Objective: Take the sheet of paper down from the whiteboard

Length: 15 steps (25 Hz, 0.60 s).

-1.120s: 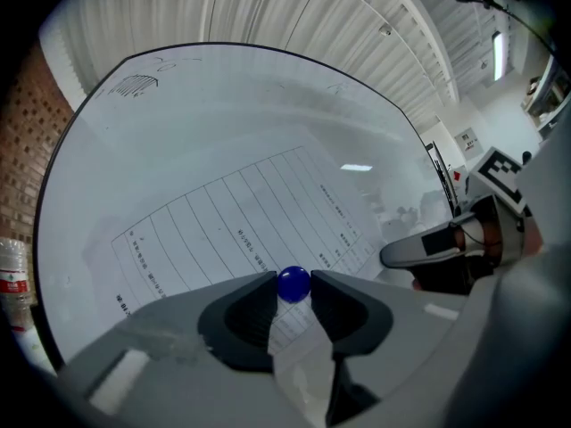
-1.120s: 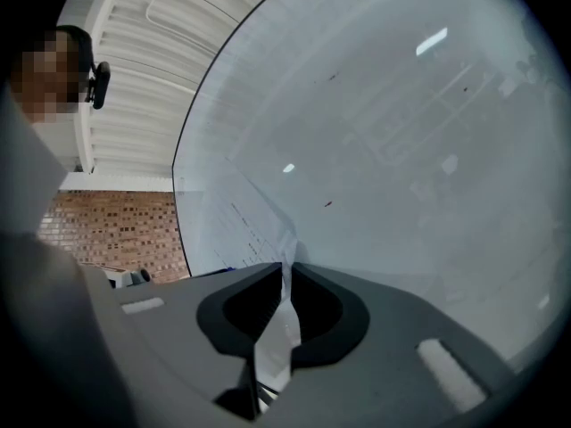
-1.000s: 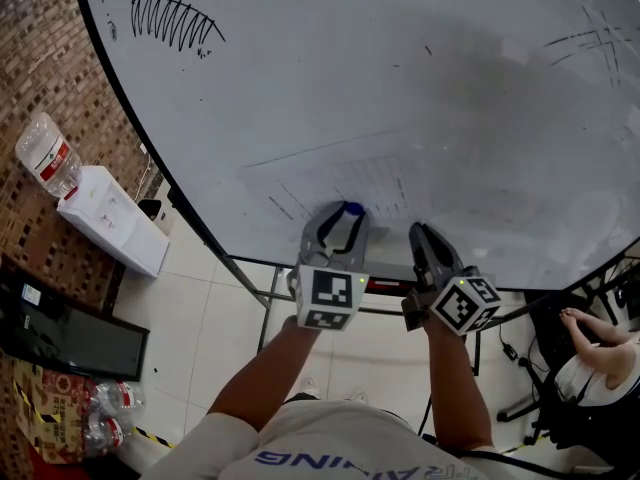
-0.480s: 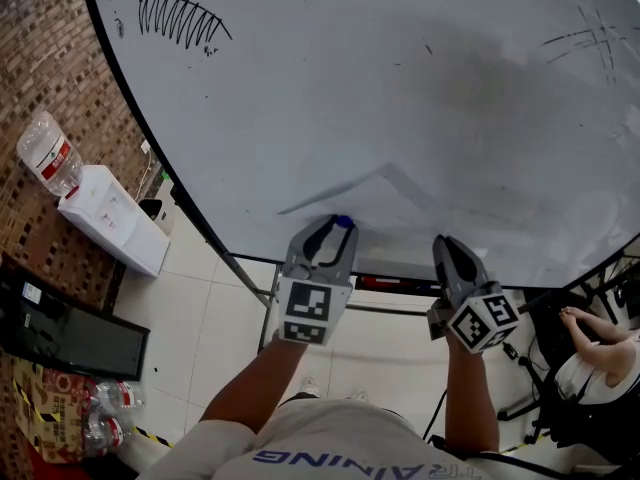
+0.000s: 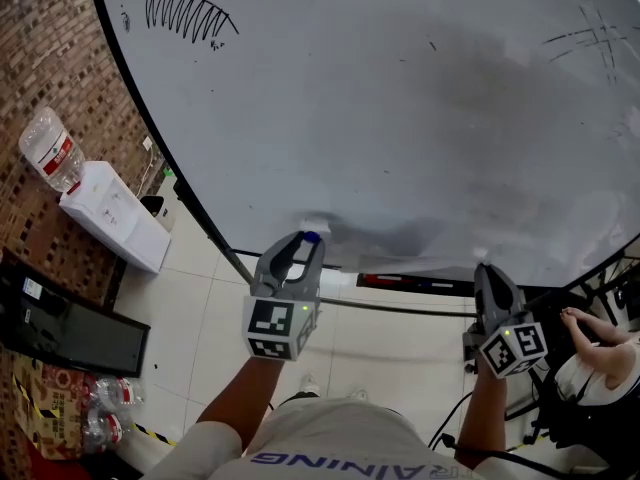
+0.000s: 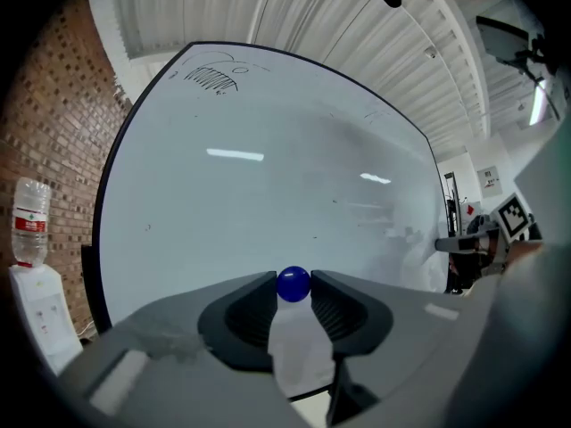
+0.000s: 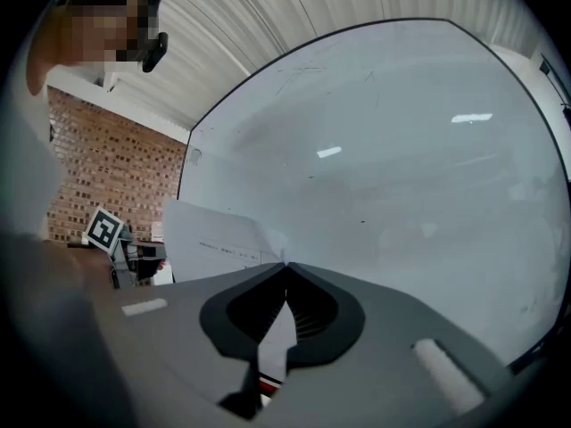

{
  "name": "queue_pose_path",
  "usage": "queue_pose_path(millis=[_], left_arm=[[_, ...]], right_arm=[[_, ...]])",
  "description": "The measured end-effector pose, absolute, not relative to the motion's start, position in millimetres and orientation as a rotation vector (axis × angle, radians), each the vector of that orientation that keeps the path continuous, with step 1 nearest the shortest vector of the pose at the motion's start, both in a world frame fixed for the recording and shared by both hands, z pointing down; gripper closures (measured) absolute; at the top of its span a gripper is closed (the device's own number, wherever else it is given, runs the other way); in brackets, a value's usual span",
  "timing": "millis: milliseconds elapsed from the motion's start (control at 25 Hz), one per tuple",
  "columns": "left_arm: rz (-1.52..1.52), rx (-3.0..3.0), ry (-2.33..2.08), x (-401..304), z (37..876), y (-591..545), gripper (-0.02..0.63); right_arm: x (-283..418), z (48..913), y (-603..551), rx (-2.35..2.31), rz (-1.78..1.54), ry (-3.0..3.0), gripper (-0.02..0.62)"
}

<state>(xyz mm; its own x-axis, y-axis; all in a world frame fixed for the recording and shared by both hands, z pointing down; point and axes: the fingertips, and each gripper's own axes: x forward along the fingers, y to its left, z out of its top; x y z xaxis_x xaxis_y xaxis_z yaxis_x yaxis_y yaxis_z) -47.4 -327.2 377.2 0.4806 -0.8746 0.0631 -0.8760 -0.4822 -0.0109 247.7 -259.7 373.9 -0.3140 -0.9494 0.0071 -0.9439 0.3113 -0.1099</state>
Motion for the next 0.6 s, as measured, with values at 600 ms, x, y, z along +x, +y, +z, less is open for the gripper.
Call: queue_pose_path(millis=[600], left_arm=[[0.122, 2.688, -1.506, -34.4, 392.7, -323.8, 0.477]], right_arm=[[255.9, 378.3, -246.7, -1.861, -0.094, 2.474, 0.588]])
